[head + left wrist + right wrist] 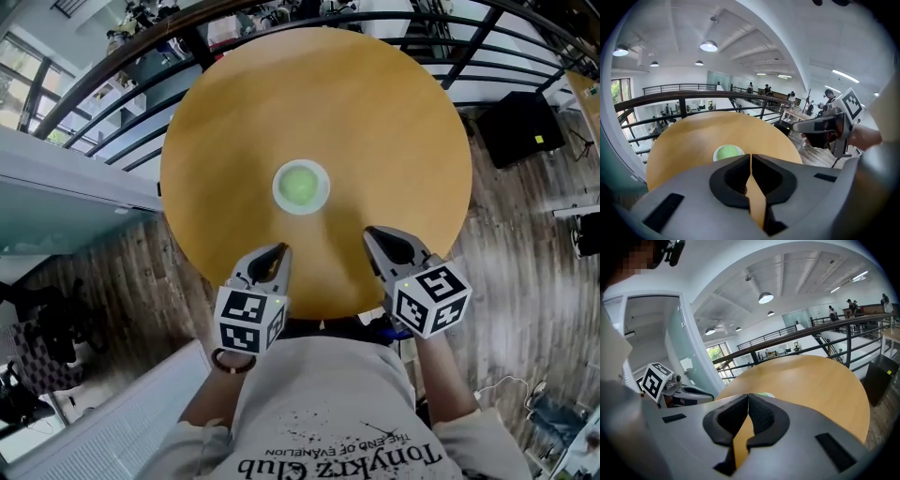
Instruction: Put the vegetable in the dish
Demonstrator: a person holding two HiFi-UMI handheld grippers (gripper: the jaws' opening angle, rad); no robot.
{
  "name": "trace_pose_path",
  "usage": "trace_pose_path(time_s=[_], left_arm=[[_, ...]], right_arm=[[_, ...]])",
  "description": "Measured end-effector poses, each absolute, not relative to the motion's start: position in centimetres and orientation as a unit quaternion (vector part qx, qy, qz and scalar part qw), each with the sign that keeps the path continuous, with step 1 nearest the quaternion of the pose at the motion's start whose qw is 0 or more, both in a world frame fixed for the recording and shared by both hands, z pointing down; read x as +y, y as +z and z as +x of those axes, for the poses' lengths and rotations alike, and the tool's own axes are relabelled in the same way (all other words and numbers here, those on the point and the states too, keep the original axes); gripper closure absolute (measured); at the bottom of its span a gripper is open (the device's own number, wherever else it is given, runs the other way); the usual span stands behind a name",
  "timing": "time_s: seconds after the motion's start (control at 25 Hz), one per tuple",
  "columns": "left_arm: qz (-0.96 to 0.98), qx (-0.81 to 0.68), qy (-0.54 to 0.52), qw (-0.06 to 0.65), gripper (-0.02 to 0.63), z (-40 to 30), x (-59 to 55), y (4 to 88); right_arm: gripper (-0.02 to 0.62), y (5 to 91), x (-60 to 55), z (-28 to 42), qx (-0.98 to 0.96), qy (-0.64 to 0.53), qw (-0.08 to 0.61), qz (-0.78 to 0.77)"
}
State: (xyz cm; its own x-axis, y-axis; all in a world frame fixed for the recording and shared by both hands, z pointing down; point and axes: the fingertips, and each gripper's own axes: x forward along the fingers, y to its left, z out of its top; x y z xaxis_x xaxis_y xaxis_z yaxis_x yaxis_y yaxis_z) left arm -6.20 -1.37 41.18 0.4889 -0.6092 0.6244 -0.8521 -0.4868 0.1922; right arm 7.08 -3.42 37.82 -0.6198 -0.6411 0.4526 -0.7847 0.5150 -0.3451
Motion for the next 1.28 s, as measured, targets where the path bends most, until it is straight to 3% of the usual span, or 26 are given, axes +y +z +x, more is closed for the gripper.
trace_pose_path(time_s=[1.28], left_arm=[[0.828, -0.437, 0.235, 0.262, 0.583, -5.8, -0.1, 39.9]], right_arm=[[0.571, 36.8, -2.8, 6.5, -0.867, 0.259, 0.147, 0.399]])
